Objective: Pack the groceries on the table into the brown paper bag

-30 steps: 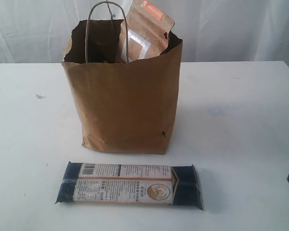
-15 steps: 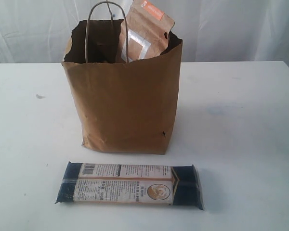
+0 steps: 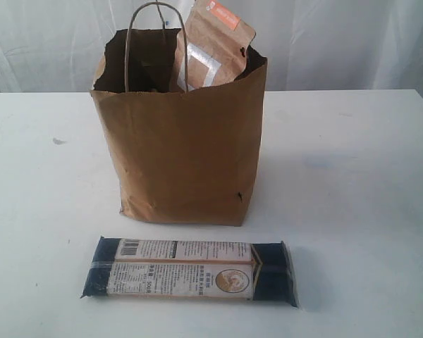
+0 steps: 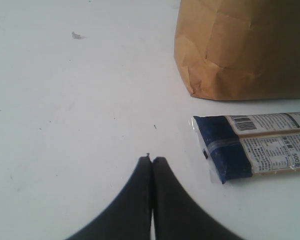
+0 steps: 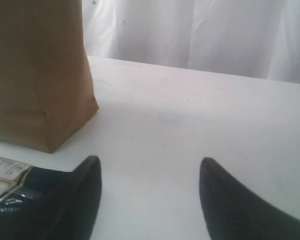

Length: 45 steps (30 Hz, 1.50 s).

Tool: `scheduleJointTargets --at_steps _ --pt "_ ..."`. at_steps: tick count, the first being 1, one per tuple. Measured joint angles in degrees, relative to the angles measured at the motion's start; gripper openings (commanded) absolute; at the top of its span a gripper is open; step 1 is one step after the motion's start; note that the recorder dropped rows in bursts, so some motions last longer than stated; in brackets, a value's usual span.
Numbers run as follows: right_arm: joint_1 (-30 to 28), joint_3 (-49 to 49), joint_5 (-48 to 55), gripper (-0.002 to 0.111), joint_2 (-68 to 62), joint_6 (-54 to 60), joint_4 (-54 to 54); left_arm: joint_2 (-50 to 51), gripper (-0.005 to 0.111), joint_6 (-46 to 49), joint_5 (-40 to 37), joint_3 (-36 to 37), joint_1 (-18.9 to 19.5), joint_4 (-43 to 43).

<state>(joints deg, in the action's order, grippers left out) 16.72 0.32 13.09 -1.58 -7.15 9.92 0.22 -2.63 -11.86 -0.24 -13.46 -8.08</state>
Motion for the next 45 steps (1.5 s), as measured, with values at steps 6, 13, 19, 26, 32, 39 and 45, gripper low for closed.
scheduleJointTargets --at_steps 6,13,19,26,32,39,45 --pt "0.00 0.00 0.00 0.054 0.00 0.22 0.00 0.00 0.000 0.00 0.00 0.00 0.00 0.00" --pt "-2.45 0.00 0.00 0.054 0.00 0.22 0.09 0.00 0.000 0.00 0.00 0.00 0.00 0.00" --pt "-13.98 0.00 0.12 0.054 0.59 0.22 0.09 0.00 0.000 0.00 0.00 0.00 0.00 0.00" --pt "-16.86 0.00 0.12 0.054 1.24 0.22 0.22 0.00 0.000 0.00 0.00 0.00 0.00 0.00" --pt "-17.10 0.00 0.12 0.054 1.24 0.22 0.22 0.00 0.000 0.00 0.00 0.00 0.00 0.00" --pt "-17.10 0.00 0.12 0.054 1.24 0.22 0.22 0.00 0.000 0.00 0.49 0.00 0.00 0.22" --pt "-17.10 0.00 0.12 0.054 1.24 0.22 0.22 0.00 0.000 -1.01 5.70 0.00 0.00 0.43"
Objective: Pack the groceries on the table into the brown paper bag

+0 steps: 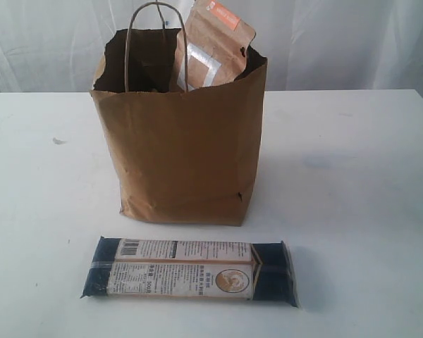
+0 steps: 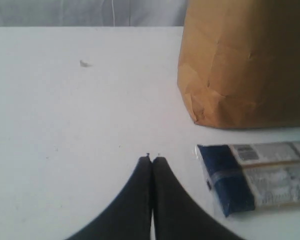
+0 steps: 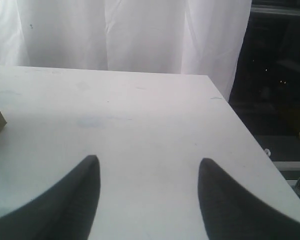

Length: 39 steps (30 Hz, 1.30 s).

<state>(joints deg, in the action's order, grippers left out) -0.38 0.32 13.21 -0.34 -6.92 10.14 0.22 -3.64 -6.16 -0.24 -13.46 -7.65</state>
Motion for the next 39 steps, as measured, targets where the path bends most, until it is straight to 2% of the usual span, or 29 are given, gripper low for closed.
scheduleJointTargets --at_steps 5,12,15,23,26,29,32,34,39 --pt "0.00 0.00 0.00 0.054 0.00 0.00 0.00 0.00 0.000 -15.85 4.69 0.00 0.00 -11.91" --pt "0.00 0.00 0.00 0.054 0.00 -0.51 0.00 0.00 0.000 -28.37 4.77 0.00 0.00 -18.33" --pt "0.00 0.00 0.00 0.054 0.00 -0.51 0.00 0.00 0.000 -30.03 0.72 -1.20 0.00 -18.85" --pt "0.00 0.00 0.00 0.054 0.00 -0.51 0.00 0.00 0.000 -30.09 -2.98 -8.53 0.00 -20.39" --pt "0.00 0.00 0.00 0.054 0.00 -0.51 0.00 -0.10 0.000 -25.75 -7.10 -13.62 0.00 -21.76" --pt "0.00 0.00 0.00 0.054 0.00 -0.51 0.00 -0.22 0.000 -13.96 -13.17 -19.62 0.00 -25.92" --pt "0.00 0.00 0.00 0.054 0.00 -0.51 0.00 -0.23 0.000 3.64 -23.42 -26.41 0.00 -33.23" --pt "0.00 0.00 0.00 0.054 0.00 -0.51 0.00 0.81 0.000 11.44 -30.87 -30.03 0.00 -36.61" --pt "0.00 0.00 0.00 0.054 0.00 -0.51 0.00 7.80 0.000 20.95 -46.31 -36.17 0.00 -37.85"
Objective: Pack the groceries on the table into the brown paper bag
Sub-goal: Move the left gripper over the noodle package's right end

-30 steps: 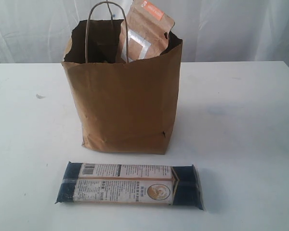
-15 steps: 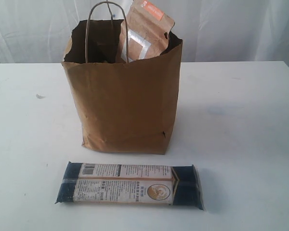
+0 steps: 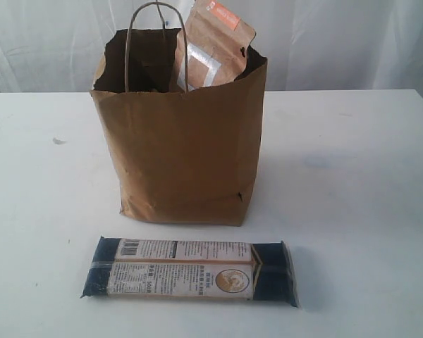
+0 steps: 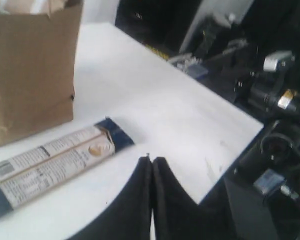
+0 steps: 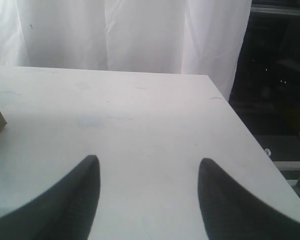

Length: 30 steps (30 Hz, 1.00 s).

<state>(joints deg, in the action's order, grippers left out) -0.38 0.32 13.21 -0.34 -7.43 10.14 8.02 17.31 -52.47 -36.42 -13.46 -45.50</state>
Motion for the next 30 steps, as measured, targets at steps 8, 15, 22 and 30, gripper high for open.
scheduleJointTargets --at_steps 8,15,22,30 --pt "0.00 0.00 0.00 0.054 0.00 0.00 0.00 15.63 0.052 12.32 -4.83 -1.36 0.00 6.23" --pt "0.00 0.00 0.00 0.054 0.00 0.00 0.00 29.80 0.072 25.83 -2.03 -1.36 0.00 5.44" --pt "0.00 0.00 0.00 0.054 0.00 0.00 0.00 42.85 0.072 42.82 -1.02 -1.36 0.00 -4.78" --pt "0.00 0.00 0.00 0.054 0.00 0.00 0.00 55.67 0.068 49.76 12.52 -1.36 -19.24 -5.53"
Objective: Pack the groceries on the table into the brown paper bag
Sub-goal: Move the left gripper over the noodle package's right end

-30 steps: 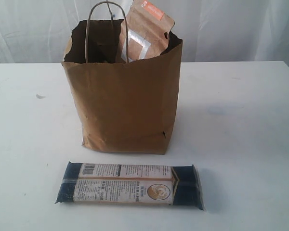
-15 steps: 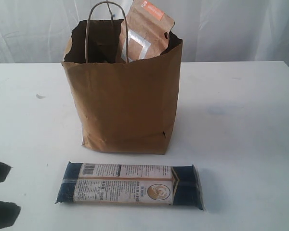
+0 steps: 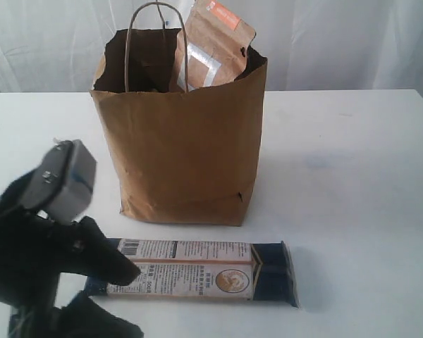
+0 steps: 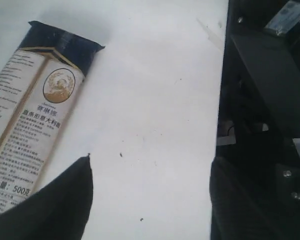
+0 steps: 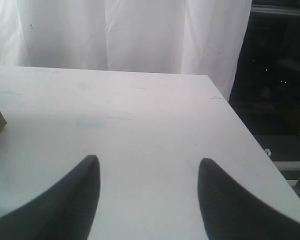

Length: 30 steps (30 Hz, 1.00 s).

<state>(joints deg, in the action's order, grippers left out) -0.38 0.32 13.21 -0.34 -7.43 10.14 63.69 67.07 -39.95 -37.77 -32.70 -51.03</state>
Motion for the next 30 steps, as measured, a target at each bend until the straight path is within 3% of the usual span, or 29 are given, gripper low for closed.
scheduleJointTargets --at_steps 4,7,15,20,30 --pt "0.00 0.00 0.00 0.054 0.00 -0.10 0.00 7.04 0.071 5.91 17.51 -0.22 -9.24 0.37" --pt "0.00 0.00 0.00 0.054 0.00 -0.10 0.00 13.36 0.075 7.28 24.45 -3.34 -11.71 0.31" --pt "0.00 0.00 0.00 0.054 0.00 -0.10 0.00 24.79 0.086 8.74 27.26 -12.05 -12.22 -0.15" --pt "0.00 0.00 0.00 0.054 0.00 -0.10 0.00 31.36 0.088 9.51 27.38 -16.01 -12.92 -0.15" --pt "0.00 0.00 0.00 0.054 0.00 -0.10 0.00 40.41 0.088 13.31 32.49 -21.61 -19.35 -0.15"
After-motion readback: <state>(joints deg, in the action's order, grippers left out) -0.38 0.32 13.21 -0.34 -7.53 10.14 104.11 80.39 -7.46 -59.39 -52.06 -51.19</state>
